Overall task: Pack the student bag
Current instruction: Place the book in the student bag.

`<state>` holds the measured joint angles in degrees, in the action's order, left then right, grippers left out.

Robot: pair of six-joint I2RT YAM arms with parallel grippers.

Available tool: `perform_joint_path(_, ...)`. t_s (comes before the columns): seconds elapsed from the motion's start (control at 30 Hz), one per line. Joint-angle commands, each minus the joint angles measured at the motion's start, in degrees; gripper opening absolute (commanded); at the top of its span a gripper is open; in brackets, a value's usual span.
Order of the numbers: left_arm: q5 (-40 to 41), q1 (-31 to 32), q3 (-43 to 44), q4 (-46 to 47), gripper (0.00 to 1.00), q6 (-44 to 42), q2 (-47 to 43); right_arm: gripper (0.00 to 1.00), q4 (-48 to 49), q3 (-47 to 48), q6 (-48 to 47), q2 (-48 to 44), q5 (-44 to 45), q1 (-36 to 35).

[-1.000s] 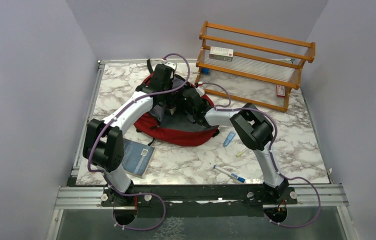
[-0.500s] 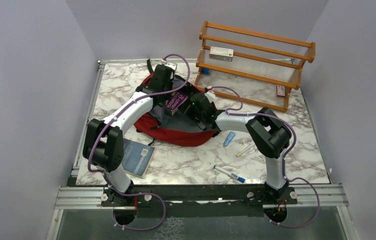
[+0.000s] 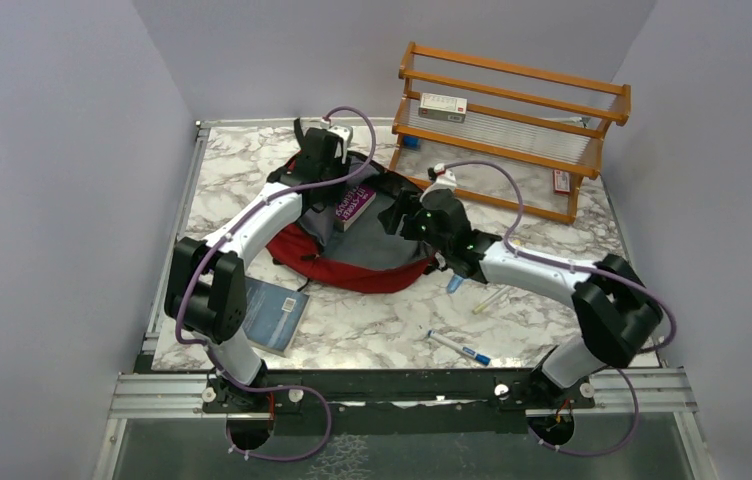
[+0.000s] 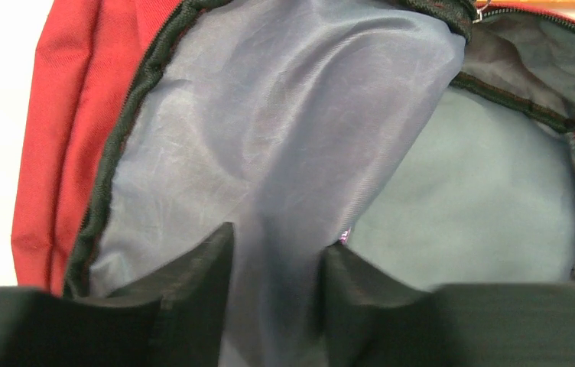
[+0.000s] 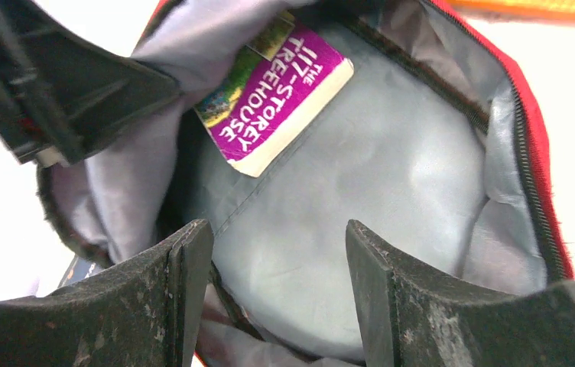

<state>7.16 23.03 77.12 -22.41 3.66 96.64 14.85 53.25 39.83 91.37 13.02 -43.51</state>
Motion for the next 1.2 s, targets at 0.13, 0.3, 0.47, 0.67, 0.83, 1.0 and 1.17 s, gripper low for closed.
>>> perform_joint_path(0.13, -4.5, -1.0, -1.3, 1.4, 0.65, 3.4, -7.2, 0.68, -5.9, -5.6, -9.3, -13.9, -1.7, -0.1)
perform_joint_path(0.3, -5.4, -3.5, -8.2, 1.8, 0.71, 8.9, -15.4, 0.67, -7.5, -7.2, -10.1, -18.9, -7.0, -0.8)
perform_joint_path(0.47, -2.7, -8.3, -16.7, -0.5, 0.75, 20.8, -26.4, 0.66, -8.7, -7.0, -10.6, -20.4, -10.6, -4.4)
perform_joint_path(0.67, 9.2, -10.5, -23.7, -16.3, 0.76, 39.8, -39.8, 0.66, -9.7, -5.0, -10.4, -18.2, -11.8, -10.2)
perform_joint_path(0.83, 12.1, -10.5, -29.4, -27.5, 0.77, 55.4, -48.7, 0.65, -7.1, -5.0, -8.9, -15.5, -13.9, -12.4)
perform_joint_path(1.0, 14.2, -10.5, -34.6, -34.9, 0.78, 64.7, -53.3, 0.65, -7.1, -4.5, -8.7, -13.8, -15.5, -13.2)
perform_joint_path(1.17, 17.0, -10.4, -36.9, -39.5, 0.78, 69.2, -53.3, 0.65, -7.5, -5.3, -8.7, -13.6, -15.4, -13.3)
